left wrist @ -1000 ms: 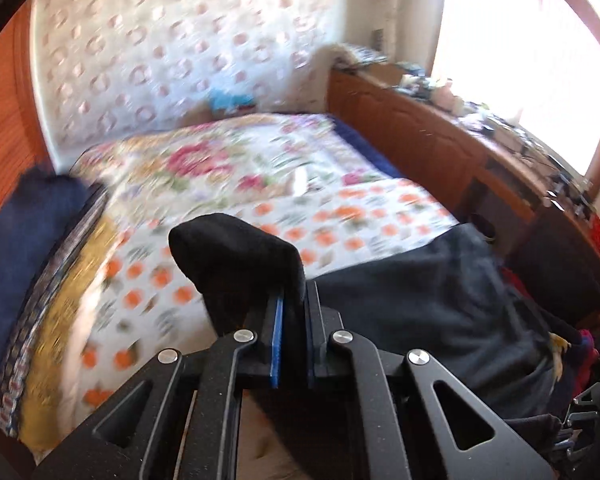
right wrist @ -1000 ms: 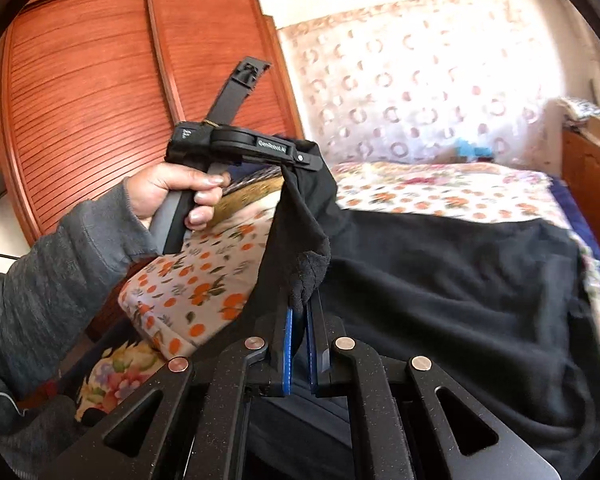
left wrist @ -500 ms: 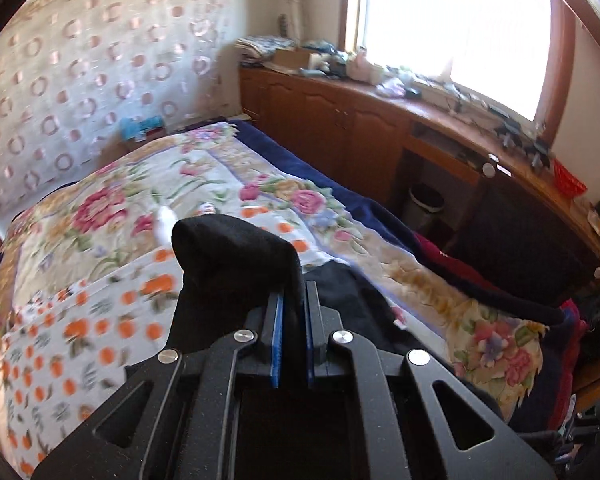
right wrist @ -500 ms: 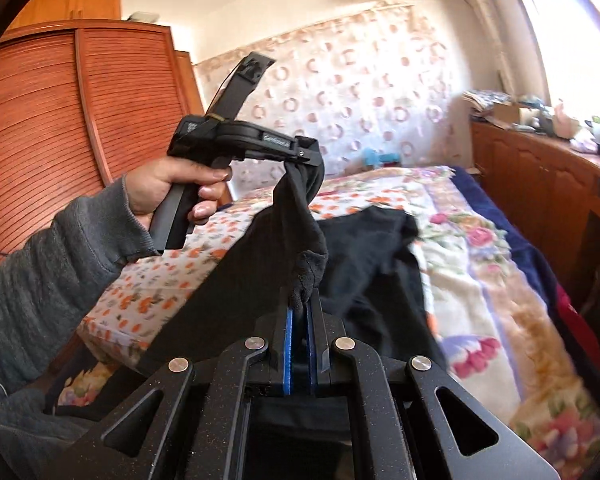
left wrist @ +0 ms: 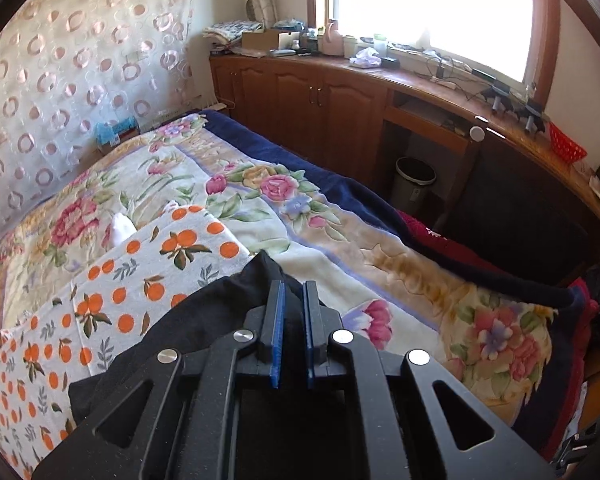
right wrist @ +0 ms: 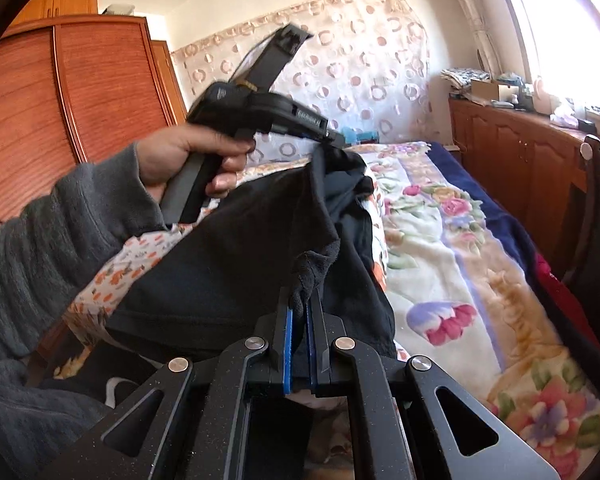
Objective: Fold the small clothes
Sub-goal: 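Grasp the folded shirt with both tools and lift it off the bed, then move both open tools to the black T-shirt's edge and close on it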
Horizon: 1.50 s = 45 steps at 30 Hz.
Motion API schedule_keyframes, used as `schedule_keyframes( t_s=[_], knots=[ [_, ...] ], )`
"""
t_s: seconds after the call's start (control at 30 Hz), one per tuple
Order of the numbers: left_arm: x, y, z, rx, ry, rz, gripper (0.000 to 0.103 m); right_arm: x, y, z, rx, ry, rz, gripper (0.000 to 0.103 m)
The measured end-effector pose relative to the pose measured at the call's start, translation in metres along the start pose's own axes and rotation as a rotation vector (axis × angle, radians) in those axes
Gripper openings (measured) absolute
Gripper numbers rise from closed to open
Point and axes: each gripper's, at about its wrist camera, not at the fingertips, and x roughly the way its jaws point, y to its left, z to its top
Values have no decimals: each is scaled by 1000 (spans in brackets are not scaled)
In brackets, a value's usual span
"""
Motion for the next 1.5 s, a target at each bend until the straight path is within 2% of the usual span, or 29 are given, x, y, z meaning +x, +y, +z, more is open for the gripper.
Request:
schedule_keyframes(
  t_s=[0.17, 0.23, 0.3, 0.4, 0.57, 0.67, 0.73, 0.87, 1.03, 1.2, 1.33, 1.5],
  knots=[
    [-13, -3, -5, 11, -19, 21, 10, 0, -9, 3, 10, 40, -14, 6],
    [-20, -2, -9, 8, -36, 35, 13, -1, -10, 6, 10, 43, -22, 6],
    [-32, 2, -14, -6, -60, 34, 32, -4, -10, 10, 13, 39, -23, 6],
    [-45, 5, -24, -4, -86, 40, 45, -8, -12, 14, 4, 34, -27, 6],
    [-60, 16, -40, -20, -98, 25, 53, -13, -11, 18, -27, 36, -37, 6],
    [-72, 24, -54, -35, -122, 16, 82, -14, -13, 20, -15, 41, -33, 6],
    [-79, 28, -63, -41, -140, 17, 82, -17, -12, 23, -18, 38, -34, 6],
    [-98, 41, -85, -59, -147, 10, 82, -22, -10, 28, -44, 32, -50, 13],
    [-115, 60, -127, -102, -107, 8, 82, -27, -14, 35, -34, 25, -74, 44],
    [-123, 75, -171, -159, -69, 18, 82, -20, -23, 37, 5, 31, -89, 48],
    [-124, 80, -200, -203, -38, 9, 82, 5, -23, 29, -10, 103, -127, 49],
    [-125, 78, -222, -229, -25, 3, 82, 28, -26, 19, -9, 167, -155, 49]
  ],
)
